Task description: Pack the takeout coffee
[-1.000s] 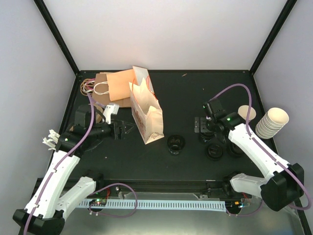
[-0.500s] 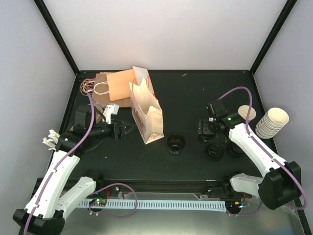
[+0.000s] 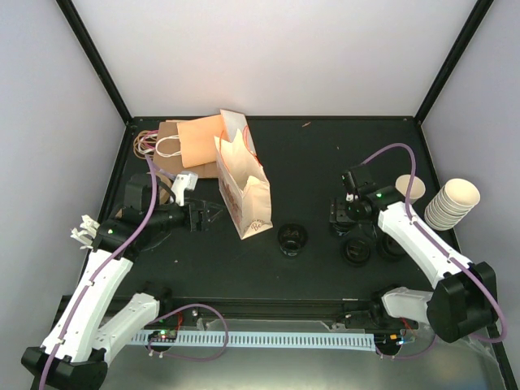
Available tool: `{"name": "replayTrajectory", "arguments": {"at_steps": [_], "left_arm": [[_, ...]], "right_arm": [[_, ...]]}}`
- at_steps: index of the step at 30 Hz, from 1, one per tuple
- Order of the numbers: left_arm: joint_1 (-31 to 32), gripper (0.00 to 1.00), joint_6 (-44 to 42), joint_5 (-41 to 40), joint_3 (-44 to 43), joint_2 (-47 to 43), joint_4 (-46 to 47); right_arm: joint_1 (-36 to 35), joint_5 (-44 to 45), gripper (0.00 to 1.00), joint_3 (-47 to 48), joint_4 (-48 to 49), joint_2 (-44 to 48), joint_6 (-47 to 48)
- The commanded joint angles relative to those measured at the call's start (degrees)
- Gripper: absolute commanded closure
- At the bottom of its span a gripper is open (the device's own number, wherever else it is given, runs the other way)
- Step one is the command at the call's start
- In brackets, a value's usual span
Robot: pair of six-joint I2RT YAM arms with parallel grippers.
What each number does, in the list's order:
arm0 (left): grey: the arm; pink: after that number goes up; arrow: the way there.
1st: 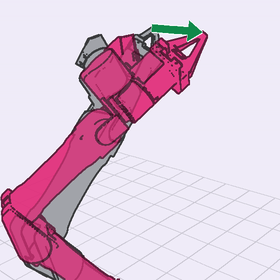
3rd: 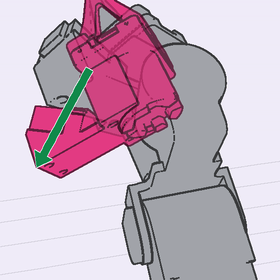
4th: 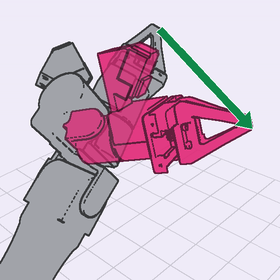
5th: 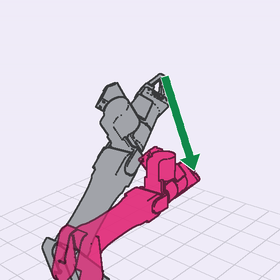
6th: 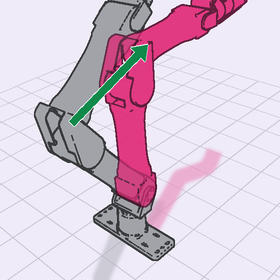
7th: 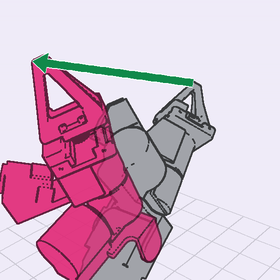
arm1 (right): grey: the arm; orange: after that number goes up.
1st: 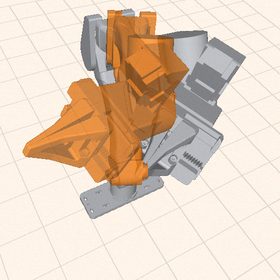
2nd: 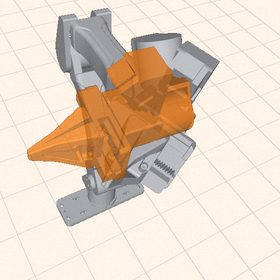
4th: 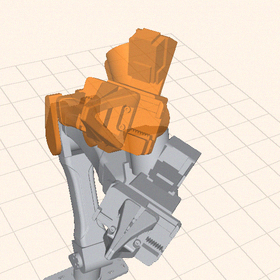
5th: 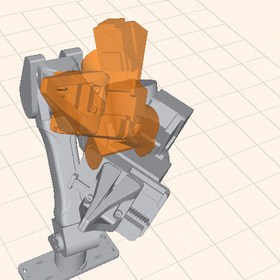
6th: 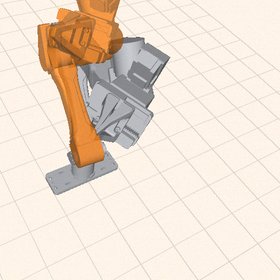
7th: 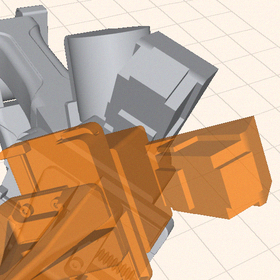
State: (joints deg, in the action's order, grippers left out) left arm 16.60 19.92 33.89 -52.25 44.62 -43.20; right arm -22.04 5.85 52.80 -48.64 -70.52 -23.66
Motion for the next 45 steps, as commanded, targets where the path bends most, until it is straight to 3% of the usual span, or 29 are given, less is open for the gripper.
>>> {"name": "replayTrajectory", "arguments": {"at_steps": [1,14,31,45], "left_arm": [[0.27,0.14,-0.61,-0.14,-0.66,0.29,0.59],[0.27,0.14,-0.50,-0.09,-0.59,0.47,0.77],[0.28,0.14,-0.28,0.26,-0.75,0.91,1.46],[0.79,0.14,0.71,2.72,-0.36,2.72,3.87]], "right_arm": [[0.38,-0.45,0.20,0.11,1.12,-0.40,0.72],[1.42,-0.71,0.24,-1.22,1.29,-0.92,1.50],[3.15,-8.61,0.29,-3.82,3.90,-2.66,1.40],[3.15,-11.61,0.32,-0.37,1.02,-7.53,4.32]]}}
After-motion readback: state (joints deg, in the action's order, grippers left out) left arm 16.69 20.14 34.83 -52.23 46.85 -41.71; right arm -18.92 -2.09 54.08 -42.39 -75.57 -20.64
